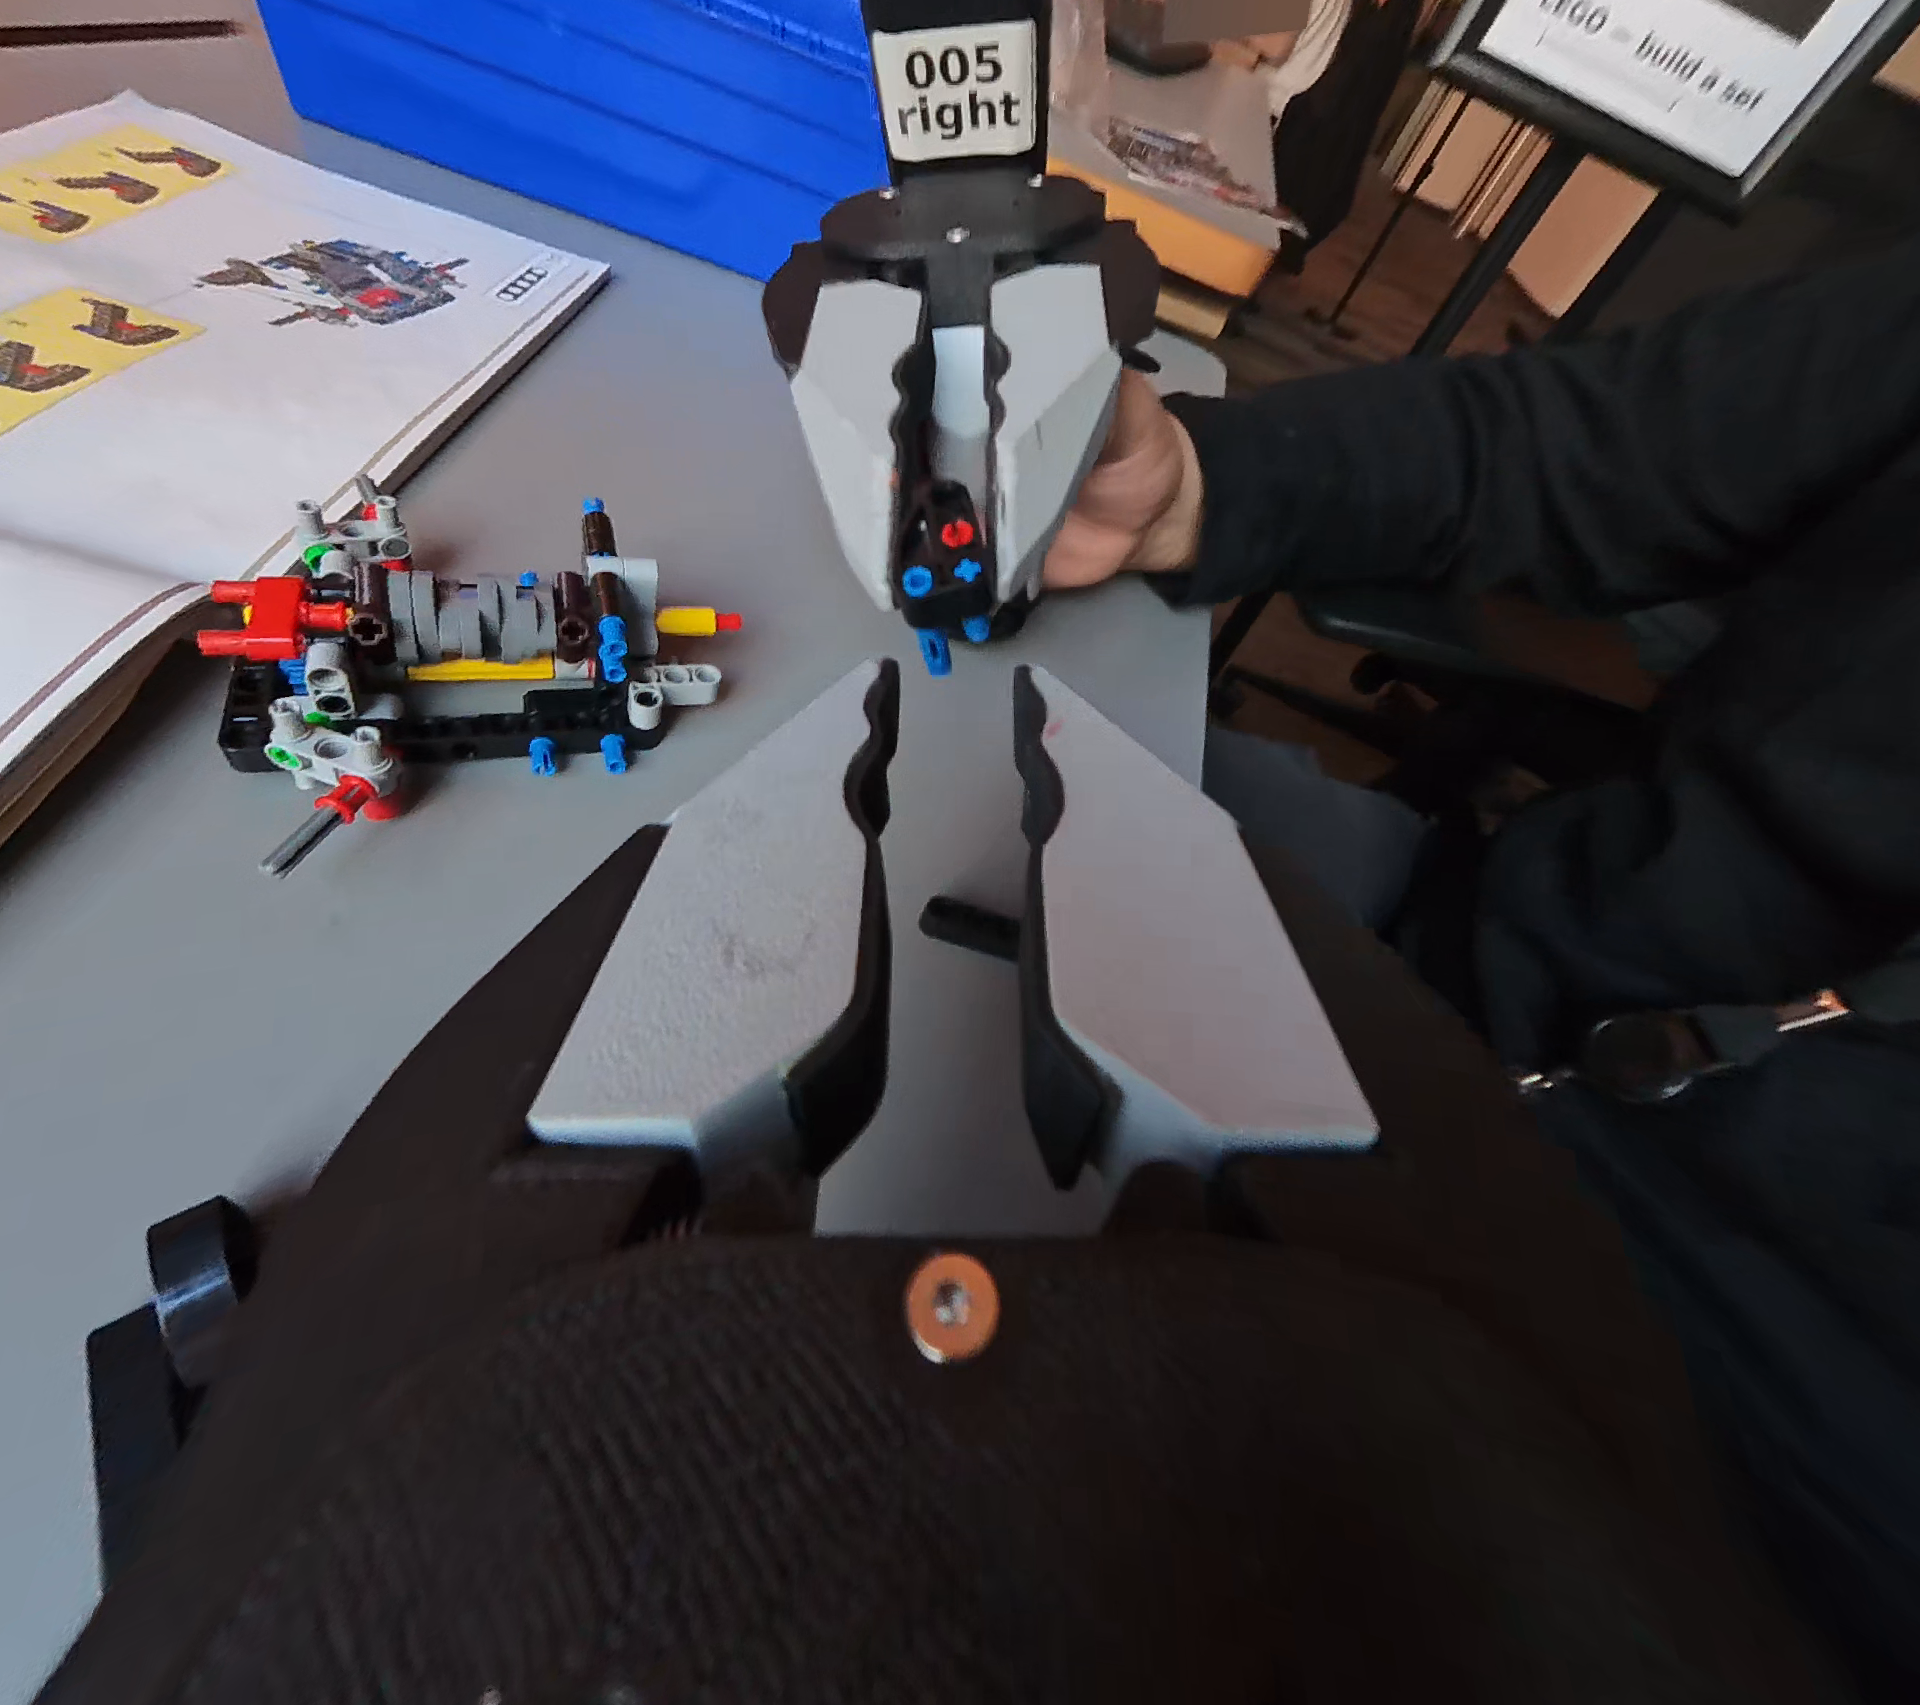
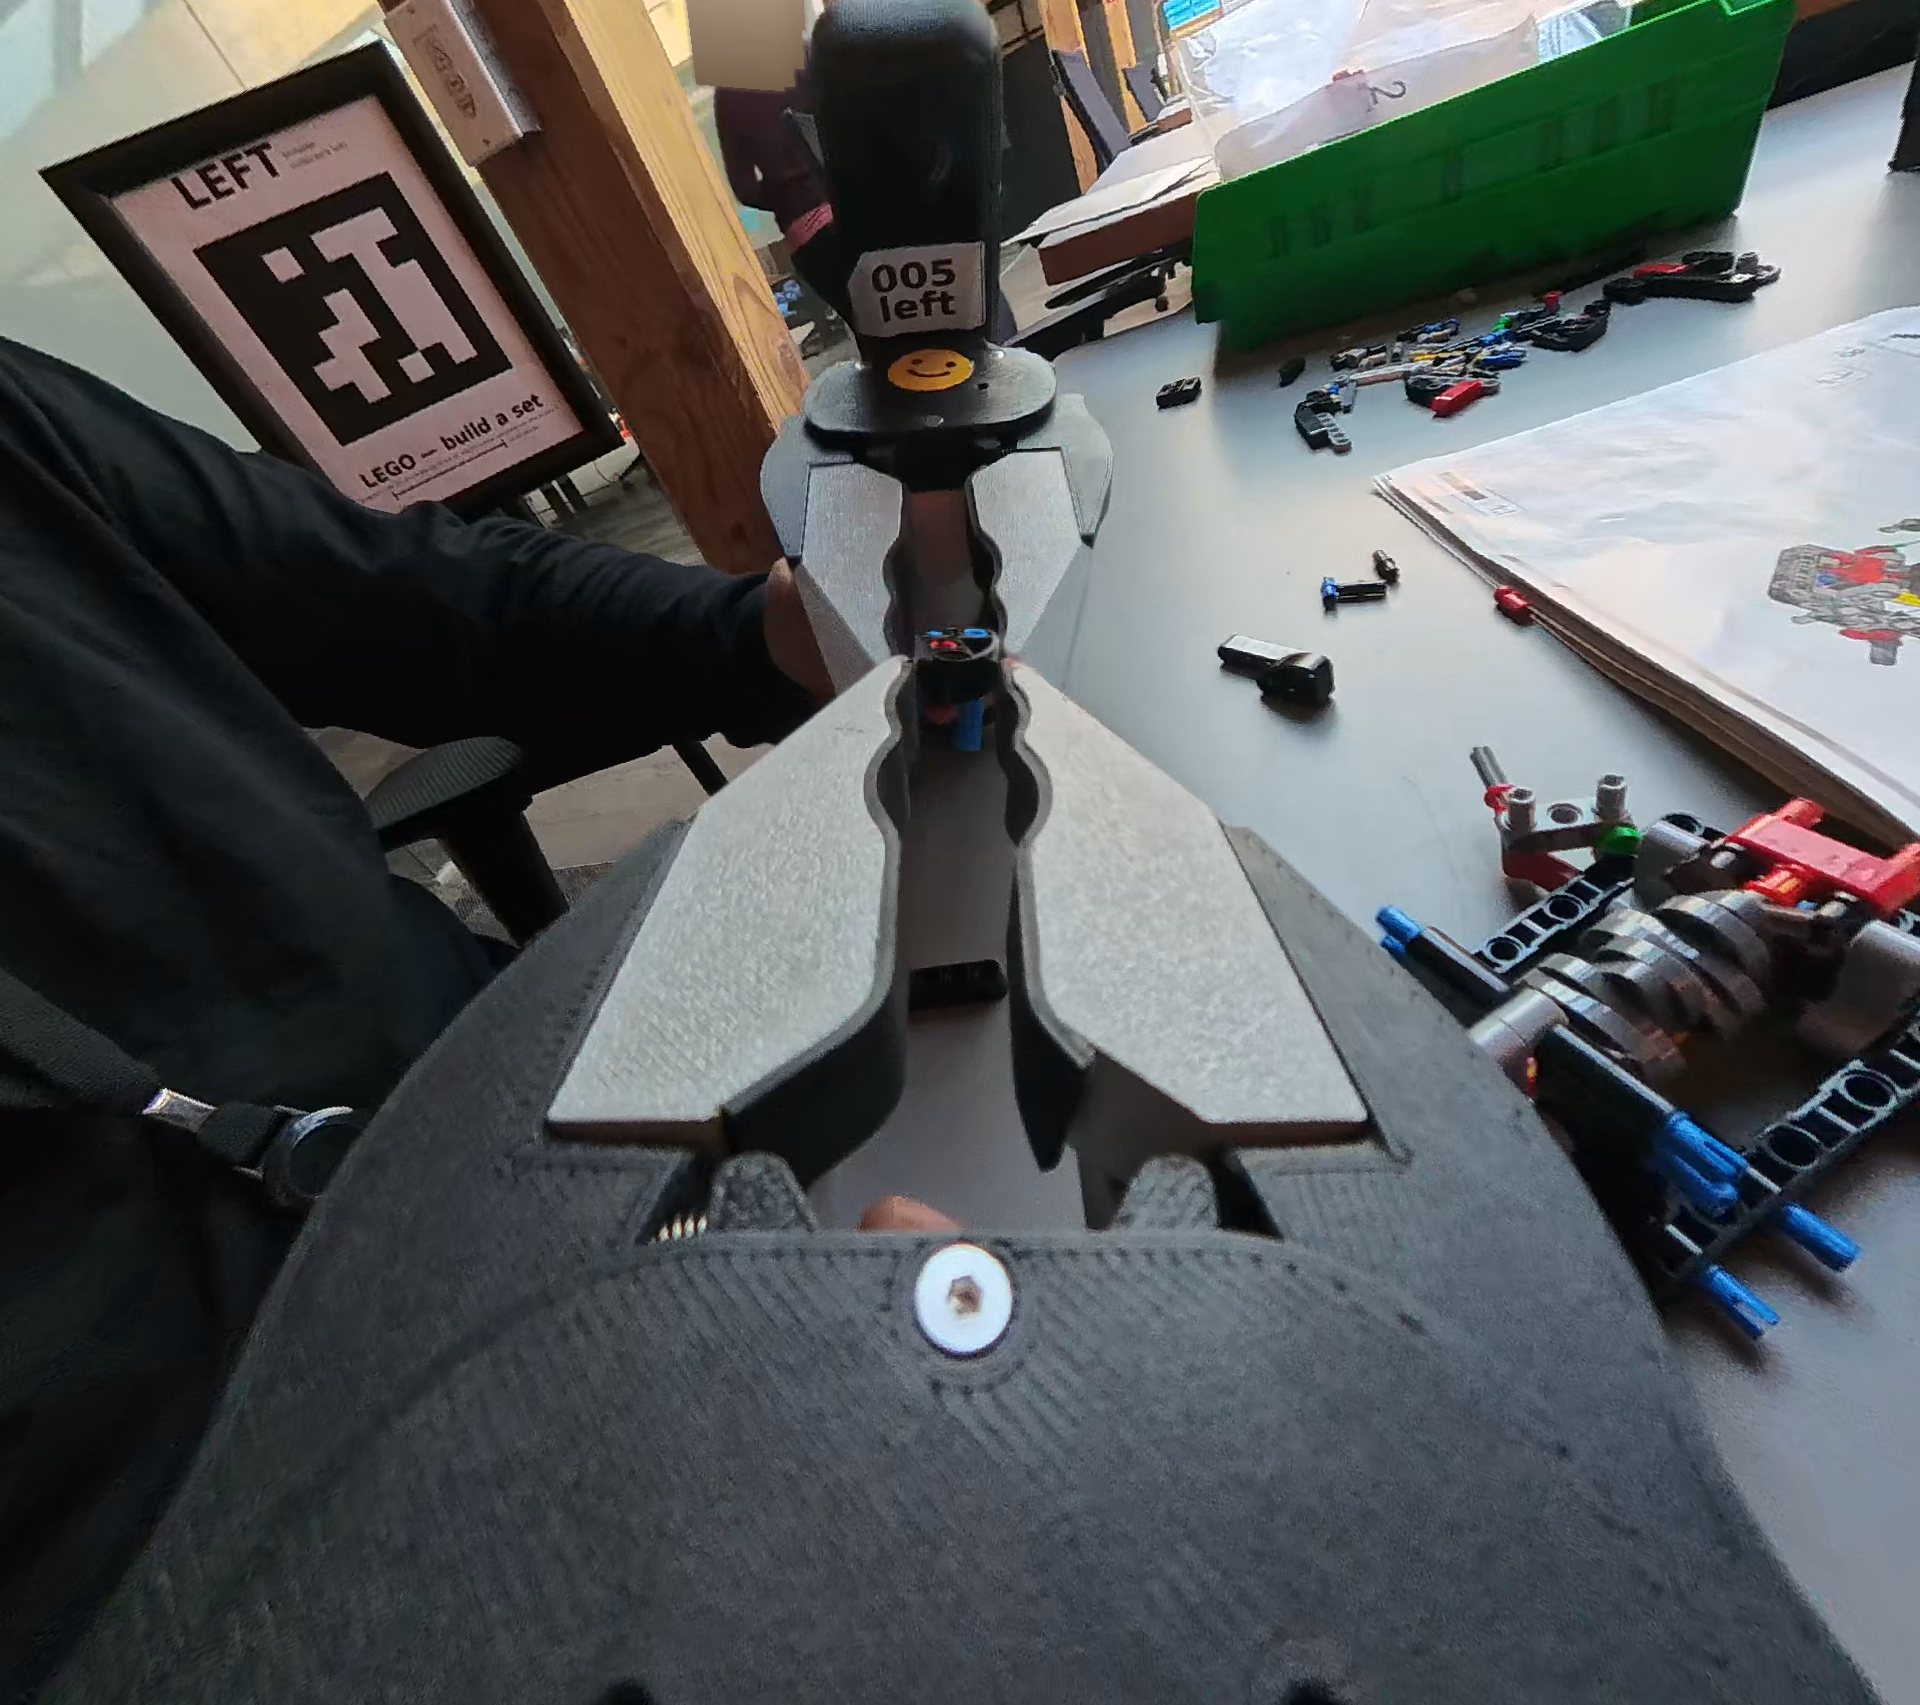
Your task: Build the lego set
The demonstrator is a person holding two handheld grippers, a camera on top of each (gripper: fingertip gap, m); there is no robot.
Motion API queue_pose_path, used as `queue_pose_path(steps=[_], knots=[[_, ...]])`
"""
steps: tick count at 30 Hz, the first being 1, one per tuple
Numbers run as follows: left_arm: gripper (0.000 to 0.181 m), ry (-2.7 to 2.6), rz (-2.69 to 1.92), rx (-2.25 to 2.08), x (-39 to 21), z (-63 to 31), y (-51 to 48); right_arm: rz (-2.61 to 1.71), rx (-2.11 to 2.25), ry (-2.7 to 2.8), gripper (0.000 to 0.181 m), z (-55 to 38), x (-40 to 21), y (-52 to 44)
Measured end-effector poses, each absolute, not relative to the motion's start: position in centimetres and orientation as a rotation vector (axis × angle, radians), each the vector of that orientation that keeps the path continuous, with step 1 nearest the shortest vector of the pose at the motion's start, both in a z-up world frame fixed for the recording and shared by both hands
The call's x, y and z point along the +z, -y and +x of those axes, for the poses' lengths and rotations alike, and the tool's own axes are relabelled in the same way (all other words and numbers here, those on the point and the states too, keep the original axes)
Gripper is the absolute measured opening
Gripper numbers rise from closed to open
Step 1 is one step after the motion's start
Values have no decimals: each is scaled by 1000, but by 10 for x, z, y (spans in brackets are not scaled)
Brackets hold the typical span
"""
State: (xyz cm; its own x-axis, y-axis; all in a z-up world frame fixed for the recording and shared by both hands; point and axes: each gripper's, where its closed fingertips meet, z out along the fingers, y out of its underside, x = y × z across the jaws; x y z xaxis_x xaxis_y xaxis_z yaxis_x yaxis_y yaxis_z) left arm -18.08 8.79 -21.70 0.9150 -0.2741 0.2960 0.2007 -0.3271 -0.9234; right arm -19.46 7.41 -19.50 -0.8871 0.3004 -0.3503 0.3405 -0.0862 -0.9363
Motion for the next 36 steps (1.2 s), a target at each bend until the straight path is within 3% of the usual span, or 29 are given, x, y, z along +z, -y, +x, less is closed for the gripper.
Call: queue_pose_path(steps=[6,10,12,16,36], knots=[[2,-29,-1821,-507,-213,-184,-87,704,-2196,-2173,12,-193,-194,-71],[2,-69,-1878,-547,-221,-182,-83,667,-2148,-2318,12,-190,-202,-68],[2,-95,-1948,-608,-230,-177,-79,608,-2095,-2474,25,-187,-209,-68],[2,-121,-2070,-599,-247,-175,-75,507,-1976,-2654,32,-179,-224,-58],[2,-304,-2231,-479,-271,-166,-68,446,-1713,-2891,12,-174,-250,-57]])
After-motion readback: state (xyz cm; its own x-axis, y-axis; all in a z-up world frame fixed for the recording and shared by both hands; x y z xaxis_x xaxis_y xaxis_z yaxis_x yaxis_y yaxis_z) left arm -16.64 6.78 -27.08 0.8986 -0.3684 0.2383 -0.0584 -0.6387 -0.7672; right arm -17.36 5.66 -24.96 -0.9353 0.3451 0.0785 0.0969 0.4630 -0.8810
